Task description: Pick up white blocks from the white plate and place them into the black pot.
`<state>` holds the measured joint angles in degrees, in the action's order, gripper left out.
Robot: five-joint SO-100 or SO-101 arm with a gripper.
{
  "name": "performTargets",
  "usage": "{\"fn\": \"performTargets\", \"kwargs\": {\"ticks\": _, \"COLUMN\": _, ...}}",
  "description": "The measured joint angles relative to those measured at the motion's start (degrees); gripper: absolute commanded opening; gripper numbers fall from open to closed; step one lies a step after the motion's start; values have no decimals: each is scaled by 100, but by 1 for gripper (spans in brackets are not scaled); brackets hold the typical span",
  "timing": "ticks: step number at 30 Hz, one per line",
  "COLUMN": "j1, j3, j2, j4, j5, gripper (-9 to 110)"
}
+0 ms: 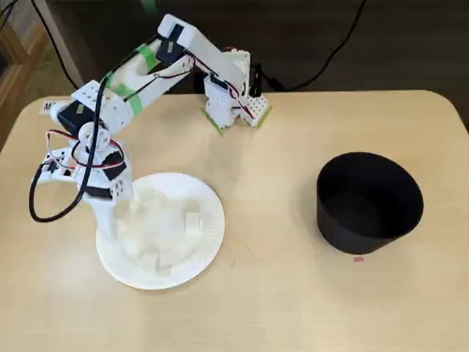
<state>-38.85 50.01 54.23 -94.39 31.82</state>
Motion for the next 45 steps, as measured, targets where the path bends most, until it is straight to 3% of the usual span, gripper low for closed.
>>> {"fn": "performTargets", "kwargs": {"ticks": 20, "j1": -132, "j3": -1345, "j2": -1283, "j4": 0, "j5": 97, "gripper": 29}}
{"fn": "performTargets", "kwargs": {"ticks": 22, "j1": -132, "j3": -1441, "j2": -1345, "j4": 0, "j5": 97, "gripper": 21}}
{"fn": "performTargets", "kwargs": {"ticks": 25, "j1": -88, "j3": -1687, "j2": -1512, "j4": 53, "j5": -9, "gripper": -2}}
{"fn": "performTargets", "kwargs": {"ticks": 36, "j1": 158, "j3": -2250, "j2": -1652, "j4": -44, "j5": -413, "gripper": -2}}
{"fn": "performTargets", "kwargs": {"ticks": 45, "j1": 1283, "j3": -4113, "j2": -448, "j4": -97, "j5": -1784, "gripper": -2}}
